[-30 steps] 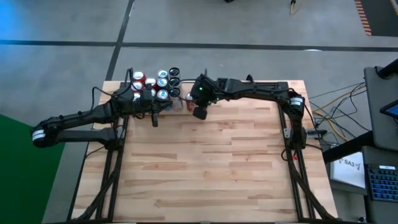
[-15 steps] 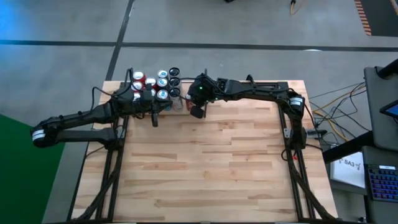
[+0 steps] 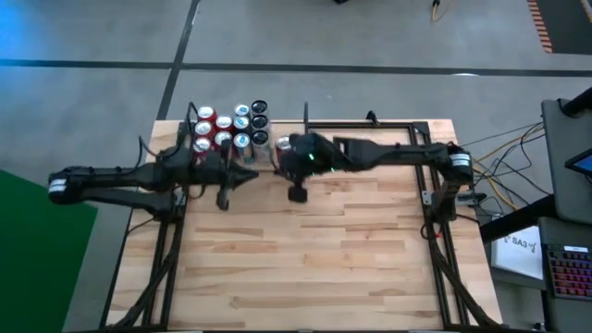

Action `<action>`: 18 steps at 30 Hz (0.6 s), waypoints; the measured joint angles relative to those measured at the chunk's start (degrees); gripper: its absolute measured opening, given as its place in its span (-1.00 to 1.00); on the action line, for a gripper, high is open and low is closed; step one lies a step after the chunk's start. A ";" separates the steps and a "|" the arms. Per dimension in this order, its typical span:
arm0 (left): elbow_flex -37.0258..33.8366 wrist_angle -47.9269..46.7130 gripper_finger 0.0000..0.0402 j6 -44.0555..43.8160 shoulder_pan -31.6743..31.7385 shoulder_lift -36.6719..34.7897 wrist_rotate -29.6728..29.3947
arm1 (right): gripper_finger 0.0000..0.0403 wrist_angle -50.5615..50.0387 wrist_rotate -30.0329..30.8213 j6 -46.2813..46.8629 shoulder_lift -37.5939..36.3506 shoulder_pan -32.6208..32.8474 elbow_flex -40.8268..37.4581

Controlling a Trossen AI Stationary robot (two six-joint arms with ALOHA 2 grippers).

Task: Place canned beverage on shelf
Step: Return to Home Position

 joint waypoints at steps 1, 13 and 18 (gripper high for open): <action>-0.01 -0.37 -1.00 0.44 -1.96 -0.32 -0.96 | -0.96 1.39 -0.05 -0.23 -0.91 1.30 -1.23; -5.27 -1.59 -1.00 4.47 -14.45 -10.28 -4.17 | -0.96 22.02 0.07 3.77 -17.94 11.25 -29.00; -11.79 -0.92 -1.00 4.52 -14.40 -18.79 -4.21 | -0.96 27.89 0.53 7.32 -26.07 12.21 -40.47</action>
